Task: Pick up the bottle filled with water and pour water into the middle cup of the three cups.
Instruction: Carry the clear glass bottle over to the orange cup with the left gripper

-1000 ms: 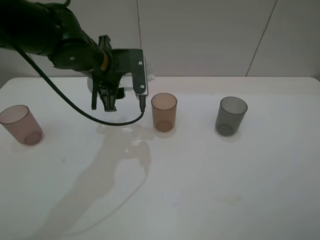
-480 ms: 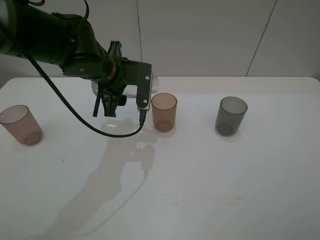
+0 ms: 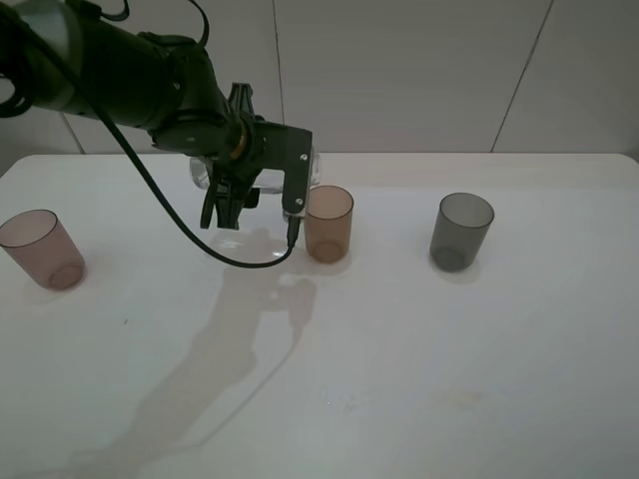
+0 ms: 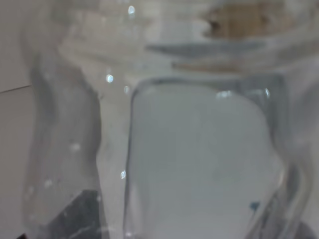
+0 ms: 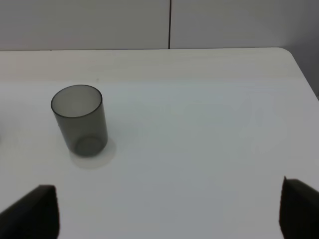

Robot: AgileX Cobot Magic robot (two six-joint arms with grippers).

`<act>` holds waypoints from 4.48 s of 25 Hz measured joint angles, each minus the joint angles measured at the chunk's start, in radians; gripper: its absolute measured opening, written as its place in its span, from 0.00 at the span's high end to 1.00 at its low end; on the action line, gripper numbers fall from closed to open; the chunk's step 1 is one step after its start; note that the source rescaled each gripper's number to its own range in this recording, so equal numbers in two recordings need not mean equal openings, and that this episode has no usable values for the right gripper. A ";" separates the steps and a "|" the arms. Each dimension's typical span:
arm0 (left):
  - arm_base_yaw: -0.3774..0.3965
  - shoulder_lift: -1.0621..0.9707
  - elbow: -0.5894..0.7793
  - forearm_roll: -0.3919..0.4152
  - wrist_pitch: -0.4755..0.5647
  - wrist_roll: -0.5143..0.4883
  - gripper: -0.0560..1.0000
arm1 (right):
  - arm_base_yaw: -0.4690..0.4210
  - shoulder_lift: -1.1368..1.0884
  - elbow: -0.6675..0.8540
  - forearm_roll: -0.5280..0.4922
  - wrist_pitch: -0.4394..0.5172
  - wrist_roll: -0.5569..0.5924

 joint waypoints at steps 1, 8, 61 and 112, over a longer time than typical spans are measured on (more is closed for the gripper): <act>0.000 0.002 -0.001 0.010 0.007 0.000 0.94 | 0.000 0.000 0.000 0.000 0.000 0.000; 0.000 0.020 -0.001 0.083 0.019 0.000 0.94 | 0.000 0.000 0.000 0.000 0.000 0.000; -0.009 0.033 -0.002 0.295 -0.058 -0.003 0.94 | 0.000 0.000 0.000 0.000 0.000 0.000; -0.011 0.033 -0.002 0.463 -0.059 -0.003 0.94 | 0.000 0.000 0.000 0.000 0.000 0.000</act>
